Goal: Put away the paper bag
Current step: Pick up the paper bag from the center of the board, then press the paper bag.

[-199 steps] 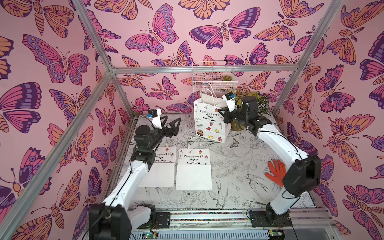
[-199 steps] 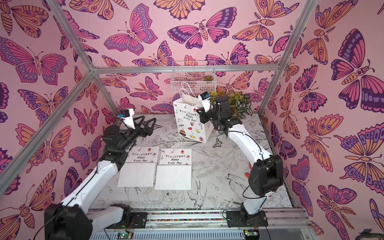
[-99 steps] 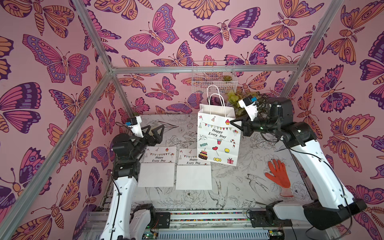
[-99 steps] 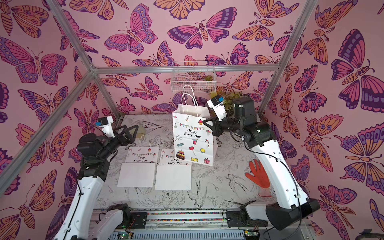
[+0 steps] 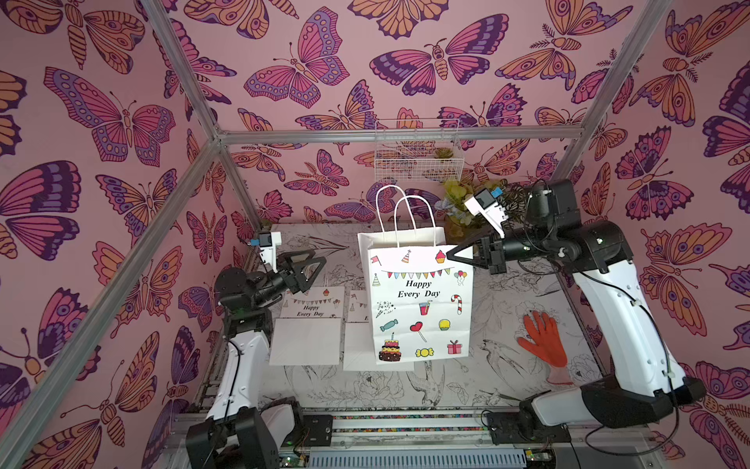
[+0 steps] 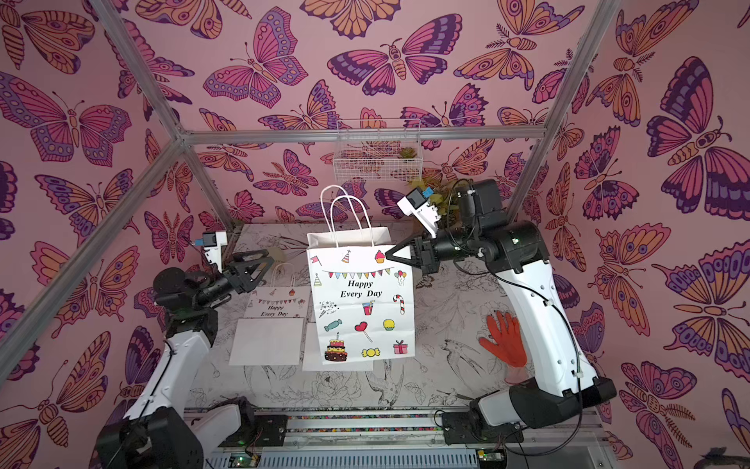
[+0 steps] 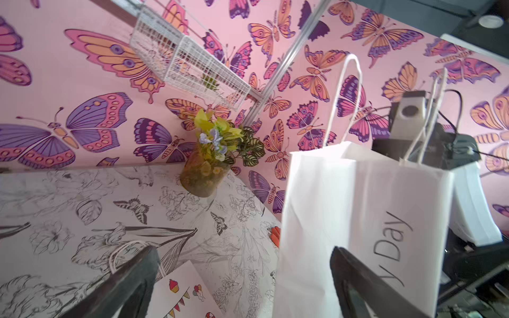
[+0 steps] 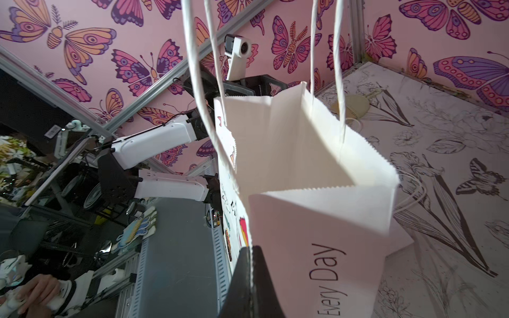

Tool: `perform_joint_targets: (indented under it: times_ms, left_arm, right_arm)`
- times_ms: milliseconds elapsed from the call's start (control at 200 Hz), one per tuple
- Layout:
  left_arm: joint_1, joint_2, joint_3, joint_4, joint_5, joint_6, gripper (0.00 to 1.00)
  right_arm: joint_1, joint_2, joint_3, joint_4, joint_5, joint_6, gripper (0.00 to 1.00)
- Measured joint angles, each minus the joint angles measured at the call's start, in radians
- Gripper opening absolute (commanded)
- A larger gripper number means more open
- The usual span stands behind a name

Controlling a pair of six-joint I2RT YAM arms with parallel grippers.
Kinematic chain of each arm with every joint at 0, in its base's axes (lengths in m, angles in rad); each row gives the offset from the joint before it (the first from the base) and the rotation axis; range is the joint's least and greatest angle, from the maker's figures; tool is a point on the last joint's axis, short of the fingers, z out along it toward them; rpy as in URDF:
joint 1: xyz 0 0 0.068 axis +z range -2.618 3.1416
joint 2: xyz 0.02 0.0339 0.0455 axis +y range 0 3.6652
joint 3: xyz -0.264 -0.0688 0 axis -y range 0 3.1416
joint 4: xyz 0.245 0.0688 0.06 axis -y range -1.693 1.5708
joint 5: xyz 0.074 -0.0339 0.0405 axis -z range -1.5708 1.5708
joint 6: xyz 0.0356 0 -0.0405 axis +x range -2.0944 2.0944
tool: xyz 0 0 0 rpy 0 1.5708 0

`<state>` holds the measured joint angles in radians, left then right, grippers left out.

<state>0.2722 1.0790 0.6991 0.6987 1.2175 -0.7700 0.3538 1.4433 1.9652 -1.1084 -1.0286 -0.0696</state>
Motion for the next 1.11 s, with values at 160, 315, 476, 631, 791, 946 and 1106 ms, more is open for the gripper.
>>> perform_joint_targets:
  times_ms: [160, 315, 476, 631, 791, 946, 1106]
  left_arm:
    - [-0.037, -0.024, 0.0, 0.054, 0.064, -0.002, 0.96]
    - [-0.086, -0.031, 0.0, 0.079, 0.111, -0.005, 0.94]
    - [-0.1, -0.037, 0.0, 0.093, 0.143, -0.009, 0.94]
    - [-0.132, -0.037, 0.0, 0.094, 0.165, -0.018, 0.92]
    - [-0.201, -0.056, 0.001, 0.095, 0.201, -0.02, 0.89]
    - [-0.22, -0.027, 0.011, 0.094, 0.212, -0.016, 0.86]
    - [-0.207, 0.007, 0.015, 0.06, 0.179, 0.006, 0.87]
  right_arm:
    - [-0.007, 0.031, 0.056, 0.052, -0.129, 0.073, 0.0]
    - [-0.053, 0.011, -0.011, 0.322, -0.262, 0.3, 0.0]
    - [-0.118, -0.023, -0.18, 0.882, -0.358, 0.757, 0.0]
    - [-0.127, -0.033, -0.177, 1.003, -0.402, 0.851, 0.0]
    - [-0.127, -0.048, -0.171, 1.072, -0.426, 0.895, 0.0]
    - [-0.127, -0.043, -0.149, 1.125, -0.436, 0.949, 0.0]
    - [-0.127, -0.049, -0.143, 1.151, -0.439, 0.967, 0.0]
